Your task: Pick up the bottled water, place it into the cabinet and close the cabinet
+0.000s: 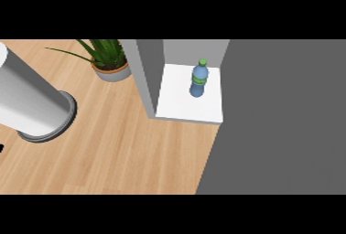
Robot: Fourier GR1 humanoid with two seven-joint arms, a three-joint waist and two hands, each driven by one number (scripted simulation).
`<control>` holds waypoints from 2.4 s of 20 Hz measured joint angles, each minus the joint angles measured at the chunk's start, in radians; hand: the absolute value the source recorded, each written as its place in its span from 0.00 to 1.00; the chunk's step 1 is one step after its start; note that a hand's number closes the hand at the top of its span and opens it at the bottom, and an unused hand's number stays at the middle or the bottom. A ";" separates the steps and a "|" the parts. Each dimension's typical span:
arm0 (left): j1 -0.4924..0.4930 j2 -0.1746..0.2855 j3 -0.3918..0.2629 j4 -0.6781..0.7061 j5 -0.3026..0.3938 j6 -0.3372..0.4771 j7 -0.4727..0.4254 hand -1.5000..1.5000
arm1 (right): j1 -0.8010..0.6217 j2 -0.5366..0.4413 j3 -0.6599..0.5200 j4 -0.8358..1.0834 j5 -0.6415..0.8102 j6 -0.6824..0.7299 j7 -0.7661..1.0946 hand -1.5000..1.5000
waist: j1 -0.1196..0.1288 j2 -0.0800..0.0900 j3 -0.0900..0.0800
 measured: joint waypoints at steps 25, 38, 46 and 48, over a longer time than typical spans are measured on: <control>0.179 0.044 0.222 0.100 0.076 -0.277 -0.073 0.00 | -0.996 0.365 0.112 0.547 -0.186 -0.396 0.328 1.00 | 0.011 0.032 0.021; 0.340 -0.054 0.385 0.104 0.054 -0.378 -0.039 0.00 | -1.013 0.352 -0.064 0.887 -0.305 -0.243 0.275 1.00 | -0.050 0.030 0.023; 0.336 -0.111 0.438 0.092 0.041 -0.405 0.016 0.00 | -1.029 0.328 -0.152 1.056 -0.244 -0.111 0.176 1.00 | -0.056 0.027 0.018; 0.322 -0.129 0.435 0.098 0.033 -0.410 0.025 0.00 | -1.034 0.326 -0.153 1.077 -0.215 -0.071 0.142 1.00 | -0.057 0.025 0.017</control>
